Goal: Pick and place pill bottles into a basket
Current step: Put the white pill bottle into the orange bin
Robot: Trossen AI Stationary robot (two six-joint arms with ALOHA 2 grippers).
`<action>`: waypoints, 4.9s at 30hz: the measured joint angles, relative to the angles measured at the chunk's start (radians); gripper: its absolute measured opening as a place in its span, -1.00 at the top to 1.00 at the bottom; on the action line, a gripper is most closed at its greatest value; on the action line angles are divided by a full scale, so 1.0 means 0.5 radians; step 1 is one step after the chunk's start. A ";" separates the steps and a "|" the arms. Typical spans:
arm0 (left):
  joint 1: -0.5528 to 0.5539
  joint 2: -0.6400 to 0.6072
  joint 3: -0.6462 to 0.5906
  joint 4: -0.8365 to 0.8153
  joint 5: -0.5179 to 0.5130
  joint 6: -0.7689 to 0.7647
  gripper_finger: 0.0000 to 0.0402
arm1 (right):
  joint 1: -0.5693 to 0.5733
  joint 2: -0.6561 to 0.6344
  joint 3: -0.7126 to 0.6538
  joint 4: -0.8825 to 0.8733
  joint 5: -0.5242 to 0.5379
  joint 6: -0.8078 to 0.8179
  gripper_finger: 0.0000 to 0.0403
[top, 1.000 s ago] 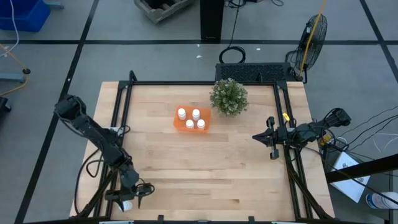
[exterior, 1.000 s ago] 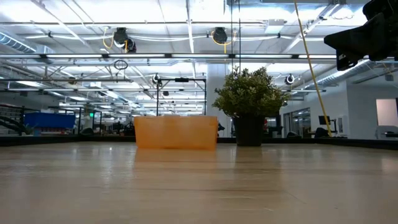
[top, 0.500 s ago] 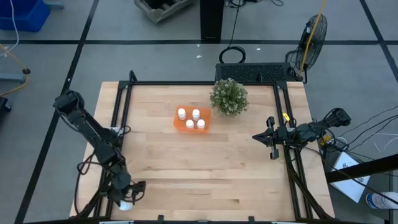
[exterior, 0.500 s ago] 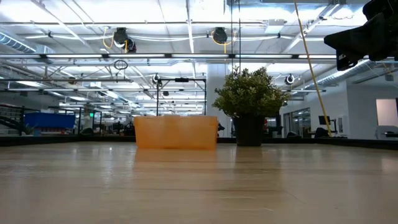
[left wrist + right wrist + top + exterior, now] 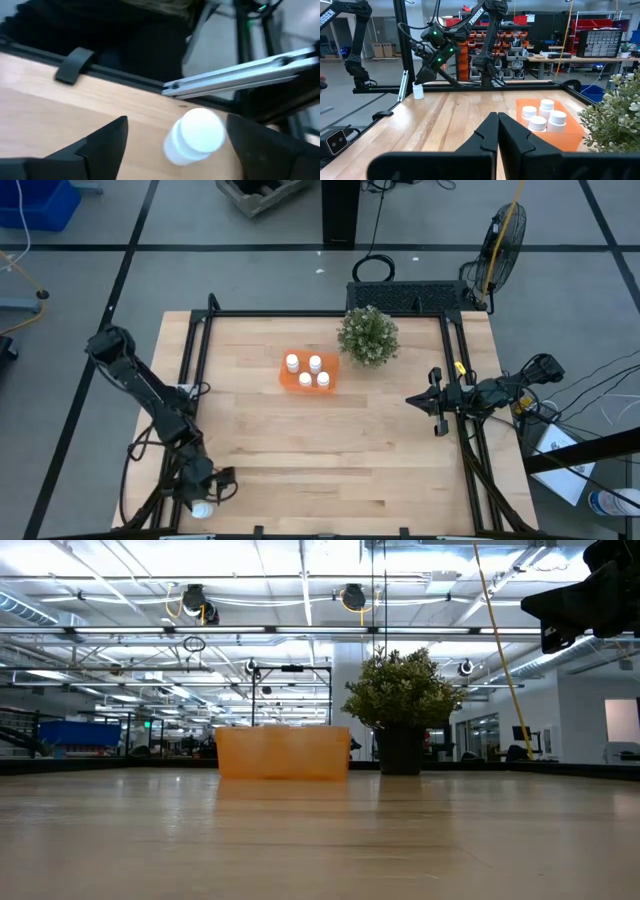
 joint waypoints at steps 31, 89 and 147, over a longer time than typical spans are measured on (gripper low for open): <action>0.142 0.378 0.000 0.197 0.448 0.639 -0.92 | 0.000 0.001 0.000 -0.001 0.000 0.000 1.00; -0.073 0.786 -0.005 0.961 0.356 0.310 -0.56 | 0.000 0.124 0.000 -0.014 0.000 0.001 1.00; 0.651 0.785 -0.006 1.278 -0.315 -0.238 0.08 | 0.000 0.124 0.000 -0.014 0.000 0.000 1.00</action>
